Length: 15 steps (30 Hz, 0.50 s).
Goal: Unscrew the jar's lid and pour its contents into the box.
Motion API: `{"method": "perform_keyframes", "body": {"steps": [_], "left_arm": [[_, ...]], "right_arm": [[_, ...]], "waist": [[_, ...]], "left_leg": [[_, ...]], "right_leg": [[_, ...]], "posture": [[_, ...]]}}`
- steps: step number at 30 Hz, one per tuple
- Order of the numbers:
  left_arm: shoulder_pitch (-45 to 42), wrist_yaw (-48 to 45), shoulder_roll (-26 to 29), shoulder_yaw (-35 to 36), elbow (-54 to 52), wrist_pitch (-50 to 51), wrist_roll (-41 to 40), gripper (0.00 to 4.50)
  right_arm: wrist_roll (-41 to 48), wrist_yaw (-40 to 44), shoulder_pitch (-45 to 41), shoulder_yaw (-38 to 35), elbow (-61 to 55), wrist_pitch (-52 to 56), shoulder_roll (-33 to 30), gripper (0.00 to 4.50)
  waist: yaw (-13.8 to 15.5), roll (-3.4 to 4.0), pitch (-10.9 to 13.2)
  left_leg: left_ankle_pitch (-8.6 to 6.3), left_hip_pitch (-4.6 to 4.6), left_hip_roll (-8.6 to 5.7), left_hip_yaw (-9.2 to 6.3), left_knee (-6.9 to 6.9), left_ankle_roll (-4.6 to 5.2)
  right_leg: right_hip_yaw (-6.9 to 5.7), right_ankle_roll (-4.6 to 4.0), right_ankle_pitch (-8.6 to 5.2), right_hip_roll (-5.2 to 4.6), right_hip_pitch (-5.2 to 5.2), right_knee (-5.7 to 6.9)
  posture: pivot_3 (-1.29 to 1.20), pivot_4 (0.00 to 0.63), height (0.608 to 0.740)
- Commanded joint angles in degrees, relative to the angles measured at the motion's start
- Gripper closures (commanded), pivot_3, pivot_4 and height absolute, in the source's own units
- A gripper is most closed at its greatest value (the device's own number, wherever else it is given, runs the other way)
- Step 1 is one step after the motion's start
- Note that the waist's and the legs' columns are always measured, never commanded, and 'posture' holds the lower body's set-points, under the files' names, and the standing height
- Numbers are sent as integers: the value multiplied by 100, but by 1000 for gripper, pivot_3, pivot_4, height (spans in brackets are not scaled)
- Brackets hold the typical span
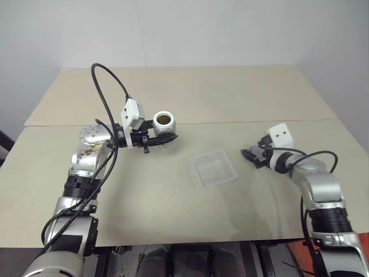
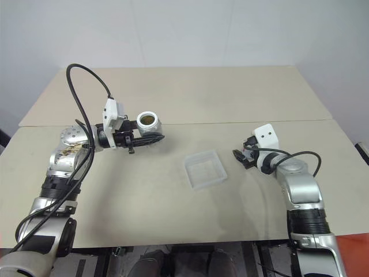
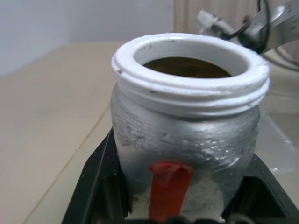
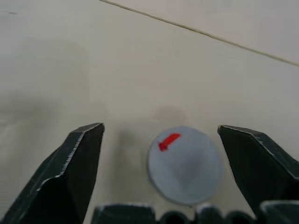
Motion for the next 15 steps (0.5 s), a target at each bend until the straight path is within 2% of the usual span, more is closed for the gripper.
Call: {"method": "perform_keyframes", "body": {"steps": [1,4,6,10,11,12,15], "left_arm": [[-277,633,-131,-220,48,-786,670,2570],[-422,1378,-390,-559,346,-1770,1491,2570],[-675,2402,-559,-984,818,-2838,2542,2570],[-1582,4481,-420,-2054,1788,-5124,4853,2570],[-1789,4918,-395,-2236,1957,-5404,5250,2570],[-2102,5631,-272,-2603,2046,-5663,6021,2570],[-2949,7775,-59,-3679,2168,-5583,8069,2570]], "right_arm": [[754,820,60,-570,-921,205,-455,31],[1665,1389,101,-1044,-1454,538,-644,31],[1999,1655,215,-1164,-1625,673,-780,31],[2313,1939,478,-1215,-1844,787,-1068,31],[2342,1946,498,-1213,-1856,796,-1111,31],[2404,1961,502,-1224,-1863,829,-1158,31],[2624,2070,504,-1283,-1933,944,-1323,31]], "waist": [[33,0,0],[78,0,0],[116,-1,0],[180,-3,1],[194,-4,1],[215,-4,2],[228,-4,2]], "left_leg": [[0,0,0,-3,0,0],[-1,3,-1,-6,-1,2],[-2,3,-2,-10,0,4],[-6,0,-6,-13,0,10],[-6,-4,-6,-12,0,11],[-7,-8,-7,-12,-1,12],[-8,-12,-8,-10,-4,14]], "right_leg": [[-3,0,0,1,4,-4],[-6,-1,1,2,11,-12],[-10,-1,1,3,19,-15],[-16,-1,8,2,23,-28],[-16,0,9,2,19,-30],[-16,1,10,2,18,-32],[-14,3,11,2,13,-36]], "posture": [[0,150,740],[0,150,740],[0,150,740],[0,150,740],[0,150,740],[0,150,740],[0,150,740]]}}
